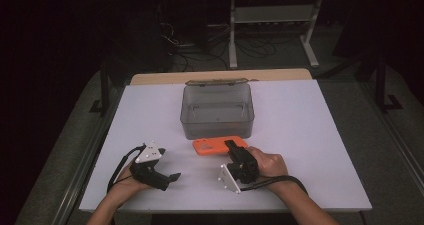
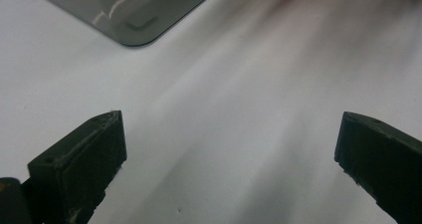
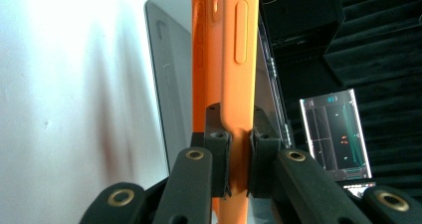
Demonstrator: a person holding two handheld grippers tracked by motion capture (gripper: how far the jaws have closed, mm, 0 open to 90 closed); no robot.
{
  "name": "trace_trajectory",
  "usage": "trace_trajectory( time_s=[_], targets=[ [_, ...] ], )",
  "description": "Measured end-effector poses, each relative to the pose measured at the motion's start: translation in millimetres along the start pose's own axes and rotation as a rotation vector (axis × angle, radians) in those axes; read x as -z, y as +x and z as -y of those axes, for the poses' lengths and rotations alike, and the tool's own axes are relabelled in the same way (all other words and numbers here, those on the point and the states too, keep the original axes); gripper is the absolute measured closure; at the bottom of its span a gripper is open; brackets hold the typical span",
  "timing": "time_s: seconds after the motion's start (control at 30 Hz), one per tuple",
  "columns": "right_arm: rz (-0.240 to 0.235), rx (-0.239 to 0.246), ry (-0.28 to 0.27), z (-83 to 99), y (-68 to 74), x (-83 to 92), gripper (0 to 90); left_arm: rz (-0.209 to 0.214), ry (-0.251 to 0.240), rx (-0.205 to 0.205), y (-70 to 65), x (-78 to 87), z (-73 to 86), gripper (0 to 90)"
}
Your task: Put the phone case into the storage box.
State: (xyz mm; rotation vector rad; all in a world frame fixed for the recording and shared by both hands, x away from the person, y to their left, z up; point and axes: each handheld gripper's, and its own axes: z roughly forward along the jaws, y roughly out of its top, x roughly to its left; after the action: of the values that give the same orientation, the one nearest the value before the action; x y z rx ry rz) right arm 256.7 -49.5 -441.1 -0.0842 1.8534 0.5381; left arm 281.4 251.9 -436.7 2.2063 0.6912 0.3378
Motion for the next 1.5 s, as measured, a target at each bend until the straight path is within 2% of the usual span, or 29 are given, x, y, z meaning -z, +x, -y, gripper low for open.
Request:
trace_trajectory(
  time_s=[0.23, 0.37, 0.77, 0.9, 1.3, 1.5],
  targets=[
    [-0.021, -0.050, 0.004, 1.7, -2.3, -0.8, 81.2, 0.006, 0.006, -0.006, -0.7, -0.6, 0.4, 0.0],
    [-0.030, -0.060, 0.001, 1.9, -4.1, -1.4, 81.2, 0.003, 0.003, -0.004, -0.8, -0.4, 0.9, 0.0],
    [-0.102, -0.198, 0.012, 5.9, -13.8, -3.1, 81.2, 0.005, 0.002, 0.001, 0.8, 0.2, 2.6, 0.0],
    [-0.118, -0.218, 0.008, 6.9, -15.6, -3.7, 81.2, 0.005, 0.003, 0.006, 1.2, 0.4, 3.1, 0.0],
    [-0.176, -0.332, 0.013, 11.3, -22.7, -4.9, 81.2, 0.006, 0.001, 0.003, 1.2, 0.8, 3.2, 0.0],
    [-0.199, -0.371, 0.015, 13.8, -25.4, -6.6, 81.3, 0.006, 0.003, 0.000, 1.8, 1.2, 3.4, 0.0]
  ],
)
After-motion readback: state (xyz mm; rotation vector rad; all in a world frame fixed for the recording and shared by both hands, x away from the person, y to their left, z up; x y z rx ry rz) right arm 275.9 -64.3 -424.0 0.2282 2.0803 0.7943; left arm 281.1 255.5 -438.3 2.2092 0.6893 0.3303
